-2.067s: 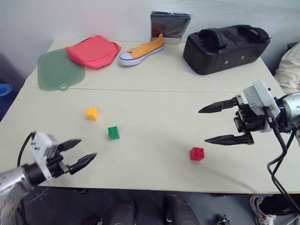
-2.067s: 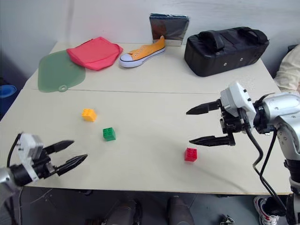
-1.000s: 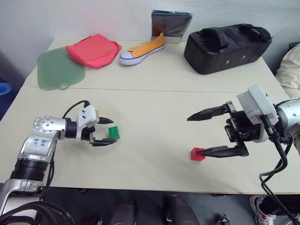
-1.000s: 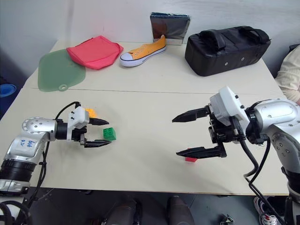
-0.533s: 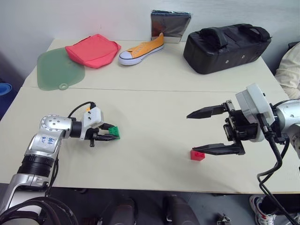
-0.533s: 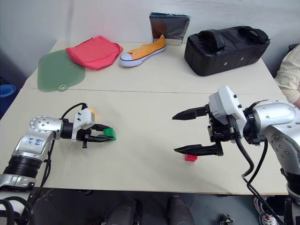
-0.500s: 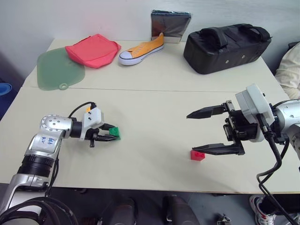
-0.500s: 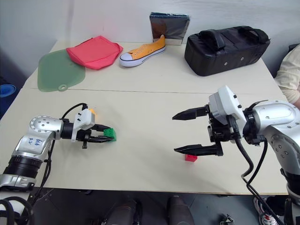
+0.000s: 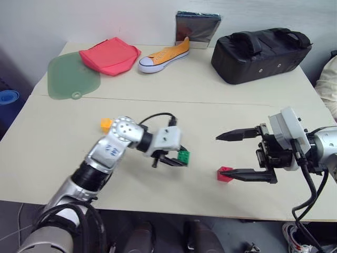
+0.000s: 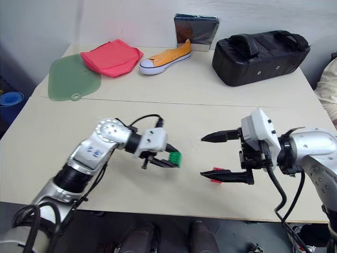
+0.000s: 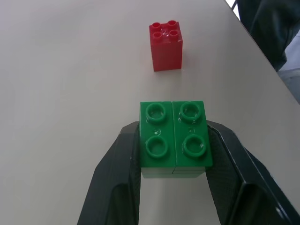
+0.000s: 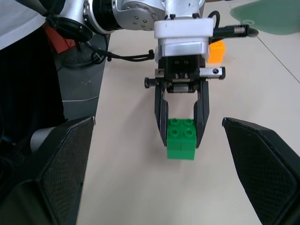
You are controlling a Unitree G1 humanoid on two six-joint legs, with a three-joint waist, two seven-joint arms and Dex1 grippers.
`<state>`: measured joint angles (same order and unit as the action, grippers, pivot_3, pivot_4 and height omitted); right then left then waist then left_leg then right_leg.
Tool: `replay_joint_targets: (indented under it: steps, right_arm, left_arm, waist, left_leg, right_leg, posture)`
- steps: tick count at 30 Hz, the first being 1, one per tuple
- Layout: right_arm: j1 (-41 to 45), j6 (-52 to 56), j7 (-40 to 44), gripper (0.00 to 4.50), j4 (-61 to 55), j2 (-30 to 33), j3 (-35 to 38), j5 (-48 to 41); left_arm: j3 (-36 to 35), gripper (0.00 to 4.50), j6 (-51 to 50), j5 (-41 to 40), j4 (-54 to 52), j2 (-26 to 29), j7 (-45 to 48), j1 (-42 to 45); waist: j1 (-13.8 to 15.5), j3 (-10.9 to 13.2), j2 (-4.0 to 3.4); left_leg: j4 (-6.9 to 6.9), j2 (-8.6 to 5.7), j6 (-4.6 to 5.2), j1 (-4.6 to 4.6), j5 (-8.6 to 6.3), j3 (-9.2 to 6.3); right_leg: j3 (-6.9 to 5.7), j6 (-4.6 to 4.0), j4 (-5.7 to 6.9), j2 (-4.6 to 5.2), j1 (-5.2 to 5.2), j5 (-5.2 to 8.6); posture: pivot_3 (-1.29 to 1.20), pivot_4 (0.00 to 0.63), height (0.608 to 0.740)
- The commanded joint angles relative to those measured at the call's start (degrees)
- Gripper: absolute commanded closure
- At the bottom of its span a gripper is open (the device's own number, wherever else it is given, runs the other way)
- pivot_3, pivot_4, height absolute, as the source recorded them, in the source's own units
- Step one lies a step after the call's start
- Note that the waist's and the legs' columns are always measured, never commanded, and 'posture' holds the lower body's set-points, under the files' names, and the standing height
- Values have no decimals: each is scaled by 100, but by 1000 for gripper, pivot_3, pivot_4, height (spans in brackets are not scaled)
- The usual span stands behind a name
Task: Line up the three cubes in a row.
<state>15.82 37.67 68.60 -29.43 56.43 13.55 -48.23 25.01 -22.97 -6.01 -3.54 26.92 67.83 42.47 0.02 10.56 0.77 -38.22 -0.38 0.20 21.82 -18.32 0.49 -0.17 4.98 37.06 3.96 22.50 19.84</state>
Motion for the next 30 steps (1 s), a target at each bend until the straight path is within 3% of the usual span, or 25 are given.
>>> replay_joint_targets:
  steps: [1, 11, 30]
  right_arm:
    - [-286, -52, -95, 0, -283, 107, 370, -34]
    - [-1200, -604, 222, 0, -386, 316, 567, 551]
    - [-1006, -597, 182, 0, -221, 309, 388, 565]
  left_arm:
    - [162, 3022, -191, 24, -121, -137, -65, -28]
    - [426, 3022, -374, 134, -75, -338, -219, -203]
    - [517, 3022, -93, 476, 189, -471, -710, -481]
  waist:
    - [-3, 0, 1]
    - [31, 0, 1]
    - [127, 0, 1]
  left_leg:
    - [-1, 1, -1, -1, 1, 0]
    - [-6, 0, 1, 0, 5, -2]
    - [-11, 0, -2, -1, 6, -2]
  right_leg:
    - [1, 0, 1, -1, 1, 0]
    - [3, 3, 1, -2, -2, -2]
    - [4, 4, 1, -2, -3, -2]
  posture:
    - [0, 150, 740]
    - [0, 150, 740]
    - [0, 150, 740]
